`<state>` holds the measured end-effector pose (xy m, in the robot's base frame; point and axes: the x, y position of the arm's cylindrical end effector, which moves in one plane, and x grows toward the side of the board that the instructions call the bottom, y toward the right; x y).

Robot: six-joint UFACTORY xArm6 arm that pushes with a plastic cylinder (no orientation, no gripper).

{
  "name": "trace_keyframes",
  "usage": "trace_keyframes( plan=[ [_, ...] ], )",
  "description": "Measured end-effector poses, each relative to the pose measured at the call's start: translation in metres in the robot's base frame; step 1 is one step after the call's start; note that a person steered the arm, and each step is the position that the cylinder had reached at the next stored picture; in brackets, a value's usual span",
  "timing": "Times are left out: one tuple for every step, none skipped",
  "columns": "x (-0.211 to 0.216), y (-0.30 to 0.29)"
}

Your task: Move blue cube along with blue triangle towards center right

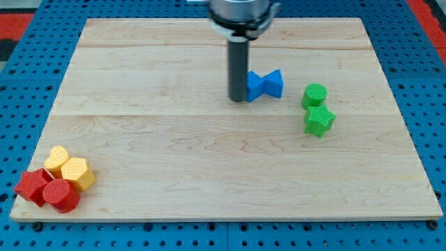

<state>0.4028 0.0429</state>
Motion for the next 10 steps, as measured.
trace_keyframes(
  plan=[
    [-0.005,0.032],
    [-0.005,0.025],
    [-0.005,-0.021],
    [-0.019,-0.051],
    [-0.045,-0.034],
    [-0.047,0.000],
    [-0.047,0.033],
    [-0.050,0.051],
    [-0.060,0.053],
    [-0.059,0.037]
  ],
)
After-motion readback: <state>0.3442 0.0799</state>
